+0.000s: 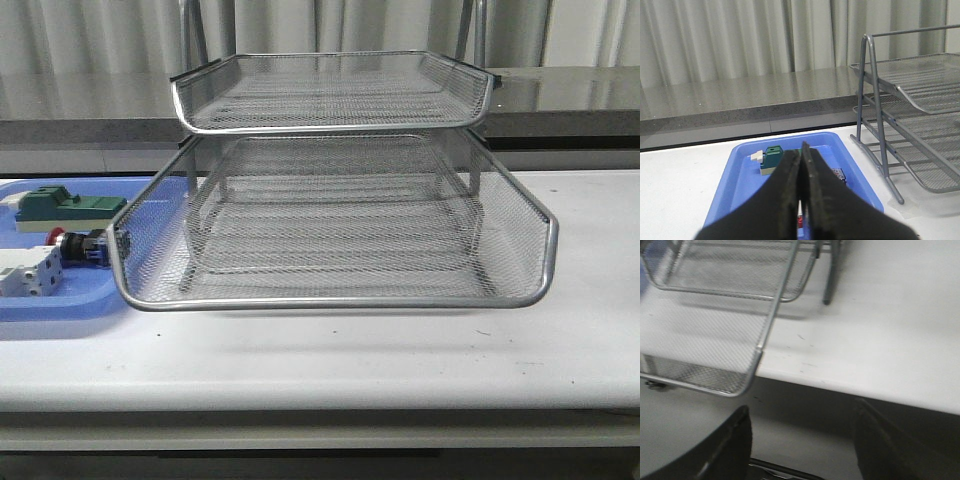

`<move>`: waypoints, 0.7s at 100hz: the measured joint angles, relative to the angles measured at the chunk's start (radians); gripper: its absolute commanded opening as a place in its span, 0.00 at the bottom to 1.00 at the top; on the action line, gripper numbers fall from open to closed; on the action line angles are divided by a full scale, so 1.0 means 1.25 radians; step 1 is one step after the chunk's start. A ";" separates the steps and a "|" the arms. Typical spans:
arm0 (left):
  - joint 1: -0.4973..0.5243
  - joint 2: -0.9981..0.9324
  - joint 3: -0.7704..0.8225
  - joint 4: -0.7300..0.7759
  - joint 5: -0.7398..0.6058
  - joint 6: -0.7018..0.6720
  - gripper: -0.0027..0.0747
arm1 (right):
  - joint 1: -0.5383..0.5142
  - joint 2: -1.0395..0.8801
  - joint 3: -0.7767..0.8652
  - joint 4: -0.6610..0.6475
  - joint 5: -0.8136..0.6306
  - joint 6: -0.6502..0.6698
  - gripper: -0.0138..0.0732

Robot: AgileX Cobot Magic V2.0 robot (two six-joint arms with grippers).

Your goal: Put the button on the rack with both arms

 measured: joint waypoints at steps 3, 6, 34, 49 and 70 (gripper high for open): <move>0.000 0.000 0.000 0.000 0.000 0.000 0.01 | 0.000 -0.010 -0.012 -0.056 0.022 0.041 0.68; 0.000 0.000 0.000 0.000 0.000 0.000 0.01 | 0.000 -0.021 -0.024 -0.097 0.049 0.070 0.68; 0.000 0.000 0.000 0.000 0.000 0.000 0.01 | 0.000 -0.176 -0.048 -0.284 0.173 0.190 0.68; 0.000 0.000 0.000 0.000 0.000 0.000 0.01 | 0.000 -0.258 -0.048 -0.289 0.192 0.193 0.66; 0.000 0.000 0.000 0.000 0.000 0.000 0.01 | 0.000 -0.323 -0.050 -0.290 0.198 0.194 0.34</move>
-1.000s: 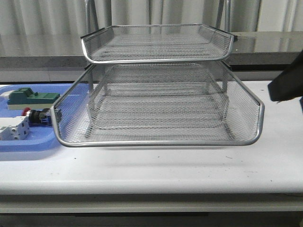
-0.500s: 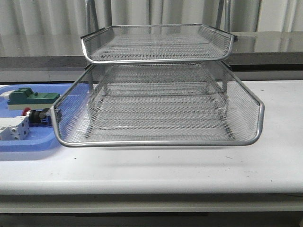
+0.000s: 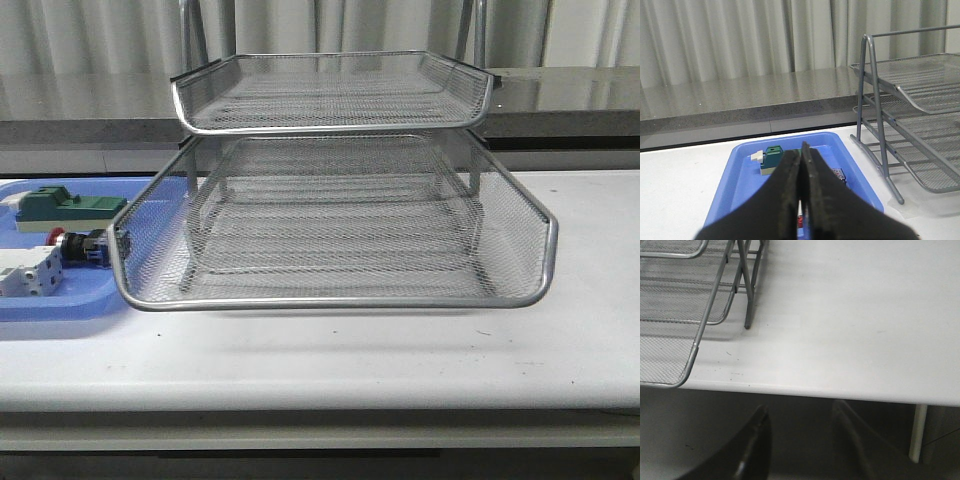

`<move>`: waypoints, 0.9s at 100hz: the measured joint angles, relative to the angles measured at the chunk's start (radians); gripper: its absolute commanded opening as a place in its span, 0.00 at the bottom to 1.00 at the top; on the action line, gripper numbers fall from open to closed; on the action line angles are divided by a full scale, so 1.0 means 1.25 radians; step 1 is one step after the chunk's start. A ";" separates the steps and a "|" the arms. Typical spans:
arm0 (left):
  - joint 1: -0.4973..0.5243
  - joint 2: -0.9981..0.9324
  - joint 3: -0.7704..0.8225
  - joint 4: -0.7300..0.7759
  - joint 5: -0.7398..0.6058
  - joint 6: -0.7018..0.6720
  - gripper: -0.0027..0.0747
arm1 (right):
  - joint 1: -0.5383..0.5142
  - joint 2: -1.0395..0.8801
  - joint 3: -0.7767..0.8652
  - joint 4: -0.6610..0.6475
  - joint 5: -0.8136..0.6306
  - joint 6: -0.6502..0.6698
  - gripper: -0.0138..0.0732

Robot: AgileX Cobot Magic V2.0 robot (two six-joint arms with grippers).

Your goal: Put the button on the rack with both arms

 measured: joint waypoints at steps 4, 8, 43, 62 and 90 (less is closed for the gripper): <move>0.000 0.000 0.000 0.000 0.000 0.000 0.01 | 0.000 -0.004 -0.002 0.000 0.000 0.000 0.26; 0.000 0.000 0.000 0.000 0.000 0.000 0.01 | 0.000 -0.007 -0.002 -0.001 0.001 0.000 0.18; 0.000 0.000 0.000 0.000 0.000 0.000 0.01 | 0.000 -0.008 -0.002 -0.001 0.005 0.000 0.08; 0.000 0.000 0.000 0.000 0.000 0.000 0.01 | 0.000 -0.008 -0.002 -0.001 0.006 0.000 0.08; 0.000 0.000 0.000 0.000 0.000 0.000 0.01 | 0.000 -0.008 -0.002 -0.001 0.006 0.000 0.08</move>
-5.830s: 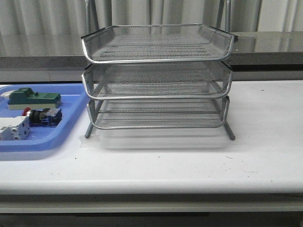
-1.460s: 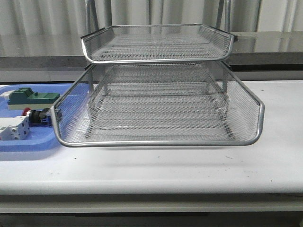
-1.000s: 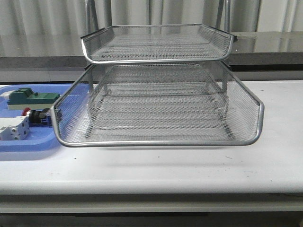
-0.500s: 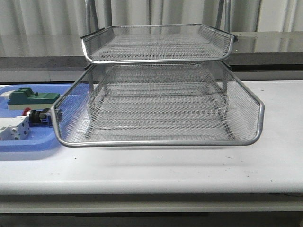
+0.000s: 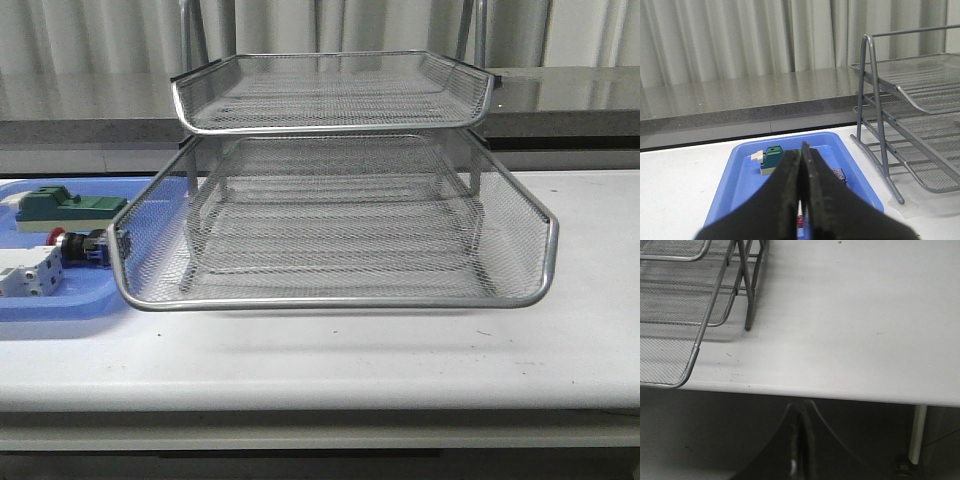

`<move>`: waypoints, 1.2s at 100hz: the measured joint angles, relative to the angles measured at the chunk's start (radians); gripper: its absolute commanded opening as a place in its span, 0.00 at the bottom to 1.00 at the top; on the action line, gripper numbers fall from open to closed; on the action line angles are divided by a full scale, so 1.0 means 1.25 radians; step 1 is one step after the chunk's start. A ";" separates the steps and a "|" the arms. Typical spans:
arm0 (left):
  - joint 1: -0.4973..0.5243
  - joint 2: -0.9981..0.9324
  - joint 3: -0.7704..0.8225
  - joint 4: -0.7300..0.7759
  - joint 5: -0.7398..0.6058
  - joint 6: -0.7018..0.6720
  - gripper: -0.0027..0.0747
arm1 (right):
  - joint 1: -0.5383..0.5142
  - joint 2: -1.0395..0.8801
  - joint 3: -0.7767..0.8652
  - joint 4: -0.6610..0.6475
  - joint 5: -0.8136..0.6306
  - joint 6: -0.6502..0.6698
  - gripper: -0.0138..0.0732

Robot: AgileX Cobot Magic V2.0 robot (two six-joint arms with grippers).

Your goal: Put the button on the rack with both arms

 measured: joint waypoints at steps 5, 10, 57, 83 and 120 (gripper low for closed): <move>0.000 0.000 0.000 0.000 0.000 0.000 0.01 | 0.000 0.000 0.000 0.000 0.000 0.000 0.08; 0.000 0.000 0.000 0.000 0.000 0.000 0.01 | 0.000 0.000 0.000 0.000 0.000 0.000 0.08; 0.000 0.002 -0.018 -0.099 0.022 0.000 0.01 | 0.000 0.000 0.000 0.000 0.000 0.000 0.08; 0.000 0.198 -0.244 -0.138 0.199 0.000 0.01 | 0.000 0.000 0.000 0.000 0.000 0.000 0.08; 0.000 0.678 -0.650 -0.084 0.536 0.007 0.01 | 0.000 0.000 0.000 0.000 0.000 0.000 0.08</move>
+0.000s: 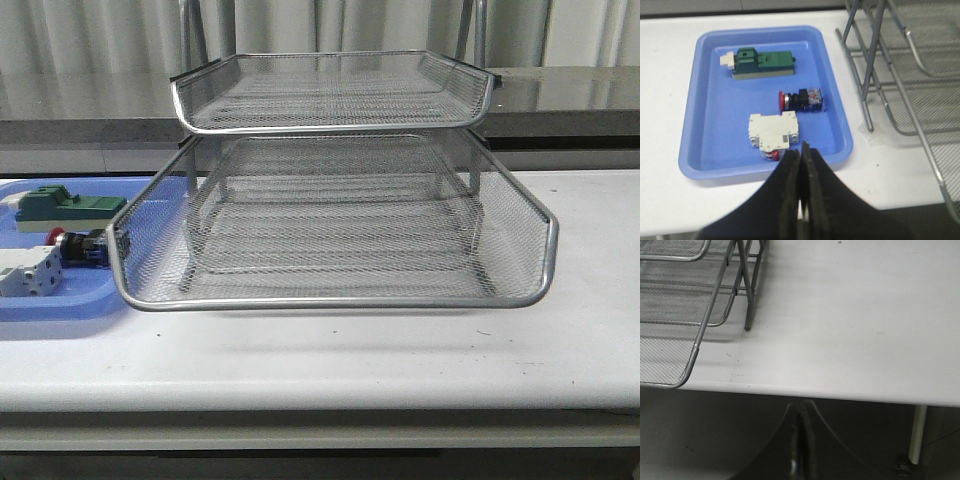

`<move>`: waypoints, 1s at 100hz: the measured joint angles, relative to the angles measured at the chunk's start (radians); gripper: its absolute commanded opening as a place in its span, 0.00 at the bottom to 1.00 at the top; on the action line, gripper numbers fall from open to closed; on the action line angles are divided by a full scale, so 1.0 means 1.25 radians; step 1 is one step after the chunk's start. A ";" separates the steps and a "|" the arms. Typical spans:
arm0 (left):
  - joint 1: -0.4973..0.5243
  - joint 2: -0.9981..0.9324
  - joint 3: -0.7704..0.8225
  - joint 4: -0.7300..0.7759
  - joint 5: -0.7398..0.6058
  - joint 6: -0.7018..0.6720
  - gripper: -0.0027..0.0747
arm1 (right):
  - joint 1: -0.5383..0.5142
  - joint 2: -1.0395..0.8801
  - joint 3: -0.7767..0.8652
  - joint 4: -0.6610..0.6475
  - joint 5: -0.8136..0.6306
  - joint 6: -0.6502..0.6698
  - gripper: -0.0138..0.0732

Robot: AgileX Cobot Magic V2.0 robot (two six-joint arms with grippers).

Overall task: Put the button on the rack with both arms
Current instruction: 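Move the left gripper over the red push button in the blue bin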

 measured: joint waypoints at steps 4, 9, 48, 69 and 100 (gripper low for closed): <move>0.000 0.050 -0.037 0.008 0.027 0.010 0.01 | 0.000 0.000 0.000 0.000 0.000 0.000 0.08; 0.000 0.106 -0.076 0.023 0.052 0.020 0.01 | 0.000 0.000 0.000 0.000 0.000 0.000 0.08; 0.000 0.426 -0.267 0.106 0.096 0.055 0.41 | 0.000 0.000 0.000 0.000 0.000 0.000 0.08; 0.000 0.484 -0.282 0.119 0.096 0.077 0.87 | 0.000 0.000 0.000 0.000 0.000 0.000 0.08; 0.000 0.519 -0.282 0.119 0.089 0.079 0.83 | 0.000 0.000 0.000 0.000 0.000 0.000 0.08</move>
